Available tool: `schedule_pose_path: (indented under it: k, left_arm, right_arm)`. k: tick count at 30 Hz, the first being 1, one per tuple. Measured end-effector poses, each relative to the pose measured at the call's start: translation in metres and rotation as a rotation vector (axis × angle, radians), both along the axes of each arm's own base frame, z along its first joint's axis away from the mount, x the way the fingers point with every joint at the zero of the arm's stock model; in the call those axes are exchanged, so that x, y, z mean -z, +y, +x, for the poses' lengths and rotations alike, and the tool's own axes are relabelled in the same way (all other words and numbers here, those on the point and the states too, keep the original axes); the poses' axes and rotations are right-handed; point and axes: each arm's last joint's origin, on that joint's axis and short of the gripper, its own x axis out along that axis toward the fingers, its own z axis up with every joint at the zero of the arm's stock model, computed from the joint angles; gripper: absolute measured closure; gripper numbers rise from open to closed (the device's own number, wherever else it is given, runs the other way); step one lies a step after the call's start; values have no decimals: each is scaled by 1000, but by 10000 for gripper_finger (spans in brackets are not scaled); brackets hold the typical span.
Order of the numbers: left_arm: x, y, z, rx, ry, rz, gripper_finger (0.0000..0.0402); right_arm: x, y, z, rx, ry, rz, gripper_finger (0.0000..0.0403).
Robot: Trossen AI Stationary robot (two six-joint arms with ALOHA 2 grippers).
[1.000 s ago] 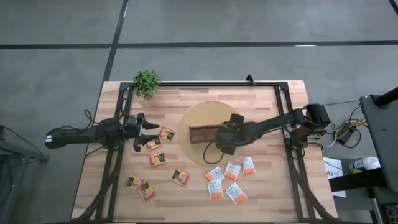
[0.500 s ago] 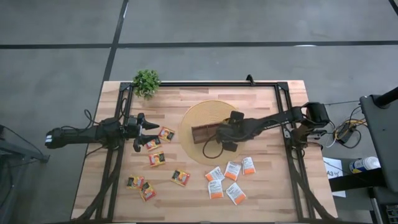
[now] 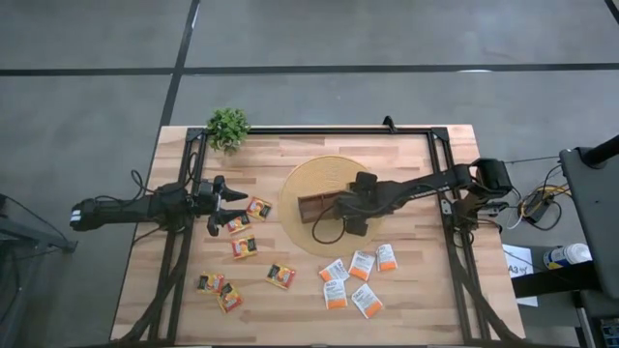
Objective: Pick & Place Tea
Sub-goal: Put the yellow tea bag into the right section of the wooden organizer
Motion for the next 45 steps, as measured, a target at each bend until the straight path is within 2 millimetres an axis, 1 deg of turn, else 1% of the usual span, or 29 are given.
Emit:
schedule_pose_path:
  k: [5,8,10,13,19,23,28,33,38,42,45]
  left_arm:
    - [0,0,0,0,0,0,145]
    - [0,0,0,0,0,0,145]
    - [0,0,0,0,0,0,145]
    - [0,0,0,0,0,0,145]
    - [0,0,0,0,-1,0,145]
    - [0,0,0,0,0,0,145]
    - [0,0,0,0,0,0,145]
    - [0,0,0,0,-1,0,145]
    - [0,0,0,0,0,0,145]
    - [0,0,0,0,0,0,145]
    - [0,0,0,0,-1,0,145]
  right_arm:
    - [-8,-1,0,6,20,-9,133]
    - [-13,0,2,-4,4,19,117]
    - [-14,1,1,-12,3,48,113]
    - [-11,2,-1,-17,23,72,116]
    - [-13,2,-4,36,28,32,132]
    - [-20,3,-7,39,9,37,142]
    - [-34,5,-13,-2,-30,103,151]
    - [-41,2,-24,11,-57,32,154]
    - [-31,1,-29,-35,-13,3,152]
    - [-22,0,-32,-26,0,3,155]
    - [-18,-1,-33,-6,-14,-9,158]
